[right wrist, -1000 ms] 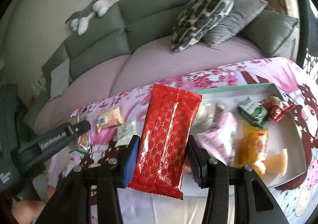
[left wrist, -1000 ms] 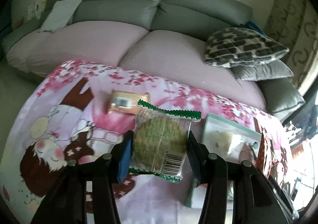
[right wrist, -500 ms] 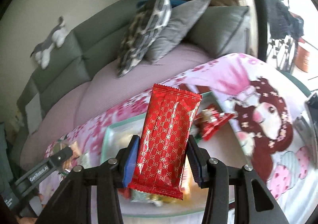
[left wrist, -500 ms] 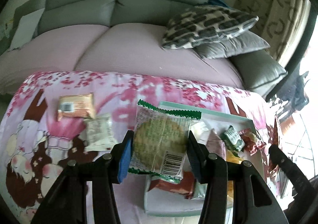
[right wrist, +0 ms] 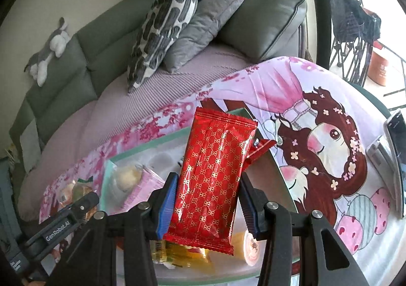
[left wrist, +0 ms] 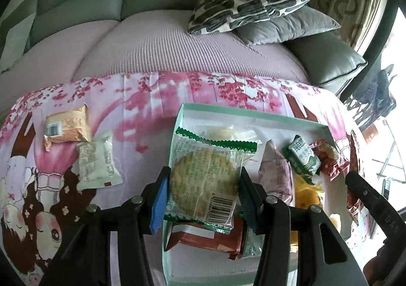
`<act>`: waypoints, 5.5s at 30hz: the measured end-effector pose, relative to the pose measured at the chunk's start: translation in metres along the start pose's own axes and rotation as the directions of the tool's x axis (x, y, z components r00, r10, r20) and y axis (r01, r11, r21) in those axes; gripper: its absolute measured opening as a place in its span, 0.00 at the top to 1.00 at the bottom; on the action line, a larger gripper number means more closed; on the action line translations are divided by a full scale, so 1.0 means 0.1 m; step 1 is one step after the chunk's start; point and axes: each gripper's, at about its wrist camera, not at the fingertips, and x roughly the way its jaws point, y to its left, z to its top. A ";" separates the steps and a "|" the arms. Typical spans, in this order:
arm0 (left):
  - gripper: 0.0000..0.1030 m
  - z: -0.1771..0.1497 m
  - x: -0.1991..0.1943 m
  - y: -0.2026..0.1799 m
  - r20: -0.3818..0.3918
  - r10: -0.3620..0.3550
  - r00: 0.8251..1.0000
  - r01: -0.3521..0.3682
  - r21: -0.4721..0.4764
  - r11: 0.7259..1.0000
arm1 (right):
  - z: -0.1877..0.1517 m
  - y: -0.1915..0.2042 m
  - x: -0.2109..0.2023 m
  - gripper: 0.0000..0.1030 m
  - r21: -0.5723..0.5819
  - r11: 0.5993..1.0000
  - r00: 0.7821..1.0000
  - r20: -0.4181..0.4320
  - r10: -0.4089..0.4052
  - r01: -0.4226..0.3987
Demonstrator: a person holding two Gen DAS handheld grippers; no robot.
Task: Organize snacks
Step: 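Lift the round cake and red wafer pack and carry both over the tray, then lower the round cake and red wafer pack into the tray and open both grippers, then move both tools back over the last two snacks, then grasp the tan bread bag with the left gripper while the right gripper grasps the white cracker packet, then carry the tan bread bag and white cracker packet over the tray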
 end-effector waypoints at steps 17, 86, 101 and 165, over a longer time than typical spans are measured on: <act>0.49 -0.08 0.25 -0.02 -0.050 -0.008 0.999 0.009 0.021 1.000 | -0.02 -0.12 0.17 0.51 -0.008 0.998 0.993 -0.098 -0.058 0.058; 0.00 -0.06 -0.46 0.74 0.066 0.184 0.981 -0.165 -0.223 0.961 | 0.01 0.24 -0.04 0.00 -0.113 0.994 0.999 -0.052 0.001 -0.007; 0.00 -0.02 -0.78 2.23 -0.021 0.345 0.938 -0.326 -0.385 0.864 | -0.07 1.66 -0.14 0.00 -0.361 0.893 0.963 -0.124 0.240 -0.269; 0.63 0.06 -0.53 1.66 0.076 0.027 0.997 -0.010 -0.210 0.978 | -0.62 2.21 0.28 0.47 -0.352 0.877 0.934 -0.260 0.244 -0.327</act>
